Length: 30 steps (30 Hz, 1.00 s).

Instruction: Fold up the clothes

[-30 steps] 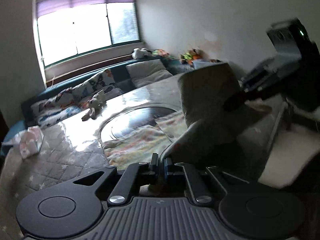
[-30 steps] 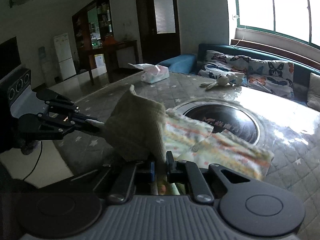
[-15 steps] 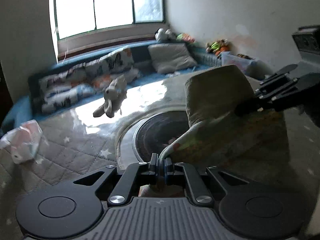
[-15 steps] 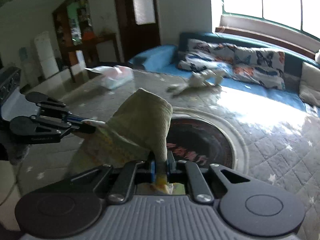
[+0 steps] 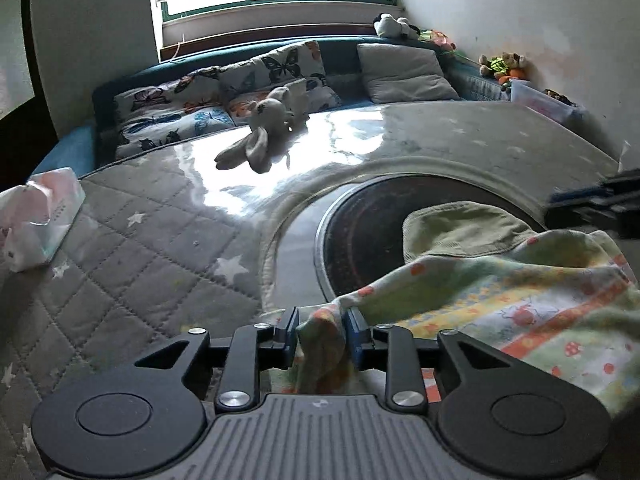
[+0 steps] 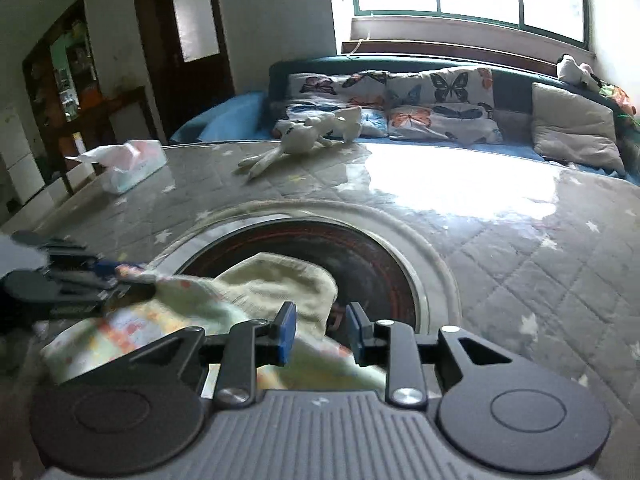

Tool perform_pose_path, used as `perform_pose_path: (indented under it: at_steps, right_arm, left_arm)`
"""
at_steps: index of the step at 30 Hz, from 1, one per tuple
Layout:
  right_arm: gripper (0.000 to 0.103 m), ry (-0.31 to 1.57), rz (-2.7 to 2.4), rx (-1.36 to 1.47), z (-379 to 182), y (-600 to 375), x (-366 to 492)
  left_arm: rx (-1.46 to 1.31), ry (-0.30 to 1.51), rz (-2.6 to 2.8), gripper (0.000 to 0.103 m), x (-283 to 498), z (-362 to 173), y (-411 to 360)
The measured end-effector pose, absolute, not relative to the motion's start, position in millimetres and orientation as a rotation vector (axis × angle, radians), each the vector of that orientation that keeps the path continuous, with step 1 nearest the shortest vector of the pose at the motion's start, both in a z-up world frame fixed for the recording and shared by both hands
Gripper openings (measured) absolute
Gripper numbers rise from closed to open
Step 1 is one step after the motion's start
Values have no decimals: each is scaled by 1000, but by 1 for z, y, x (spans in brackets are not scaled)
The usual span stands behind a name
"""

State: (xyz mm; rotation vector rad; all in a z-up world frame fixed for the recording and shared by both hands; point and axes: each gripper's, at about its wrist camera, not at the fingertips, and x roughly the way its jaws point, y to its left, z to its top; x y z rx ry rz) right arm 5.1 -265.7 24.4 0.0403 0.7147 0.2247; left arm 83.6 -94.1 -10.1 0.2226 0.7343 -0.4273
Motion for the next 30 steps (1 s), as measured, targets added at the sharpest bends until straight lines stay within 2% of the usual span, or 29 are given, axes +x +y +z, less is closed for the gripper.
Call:
perform_pose_path:
  at_steps: [8, 10, 17, 24, 26, 30]
  right_arm:
    - [24, 781, 195, 43, 2, -273, -16]
    - [10, 784, 166, 68, -3, -281, -13]
    - [12, 738, 164, 76, 10, -279, -9]
    - [11, 786, 252, 46, 0, -244, 21]
    - [11, 799, 240, 57, -5, -241, 31]
    - [12, 786, 225, 88, -1, -241, 35]
  left_arm:
    - [152, 682, -430, 31, 73, 14, -88]
    - [144, 681, -460, 31, 68, 17, -90]
    - [123, 727, -555, 31, 66, 16, -108]
    - [106, 777, -570, 32, 83, 2, -129]
    - [105, 792, -559, 37, 89, -3, -133]
    - [76, 820, -537, 38, 96, -12, -132]
